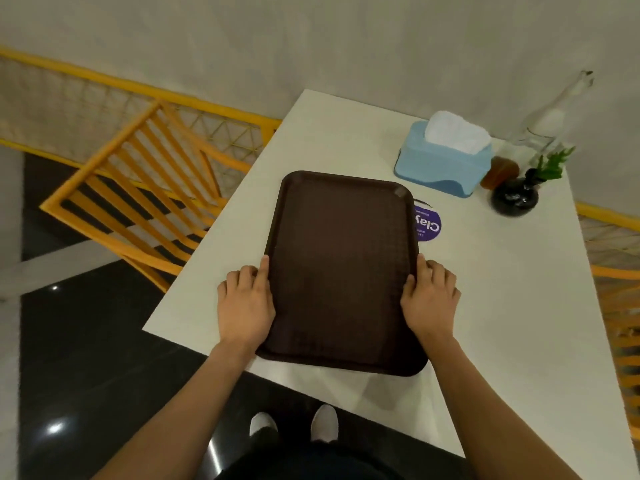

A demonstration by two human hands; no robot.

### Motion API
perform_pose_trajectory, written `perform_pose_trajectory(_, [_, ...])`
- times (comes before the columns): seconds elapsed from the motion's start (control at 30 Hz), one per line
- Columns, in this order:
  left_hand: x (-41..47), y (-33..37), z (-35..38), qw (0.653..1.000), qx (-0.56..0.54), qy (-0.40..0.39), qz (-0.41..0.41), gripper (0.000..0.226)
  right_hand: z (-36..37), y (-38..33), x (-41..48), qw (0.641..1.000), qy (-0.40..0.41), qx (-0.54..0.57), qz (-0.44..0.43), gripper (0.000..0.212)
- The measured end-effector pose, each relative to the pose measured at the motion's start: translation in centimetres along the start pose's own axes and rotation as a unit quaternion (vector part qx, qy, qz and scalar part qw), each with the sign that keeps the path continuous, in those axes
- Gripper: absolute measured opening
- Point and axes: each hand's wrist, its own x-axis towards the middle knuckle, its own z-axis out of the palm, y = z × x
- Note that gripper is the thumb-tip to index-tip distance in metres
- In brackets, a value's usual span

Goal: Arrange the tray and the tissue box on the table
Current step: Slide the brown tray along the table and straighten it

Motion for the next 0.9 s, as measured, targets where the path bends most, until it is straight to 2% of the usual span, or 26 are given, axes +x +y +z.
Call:
perform_pose_trajectory(0.13, [1.2,-1.8,0.0,0.999,-0.029,0.013,-0.032,0.049,0.8,-2.7,2.0,0.999,-0.020,0.014,-0.030,0.050])
perform_pose_trajectory(0.33, [3.8,-5.1,-0.7,0.999,-0.034,0.008,-0.028,0.050,2.1,-6.5,3.3,0.999,-0.024,0.026,-0.039,0.051])
perform_pose_trajectory(0.63, [9.5,-9.9,-1.3,0.999,-0.045,-0.007,0.015,0.050,3.7,-11.9,3.5,0.999,-0.015,0.047,0.015,0.052])
perform_pose_trajectory(0.9, [12.1,-11.7,-1.7,0.992,-0.105,-0.037,0.064,0.055,3.4,-13.0,1.9,0.997,-0.013,0.072,0.021,0.069])
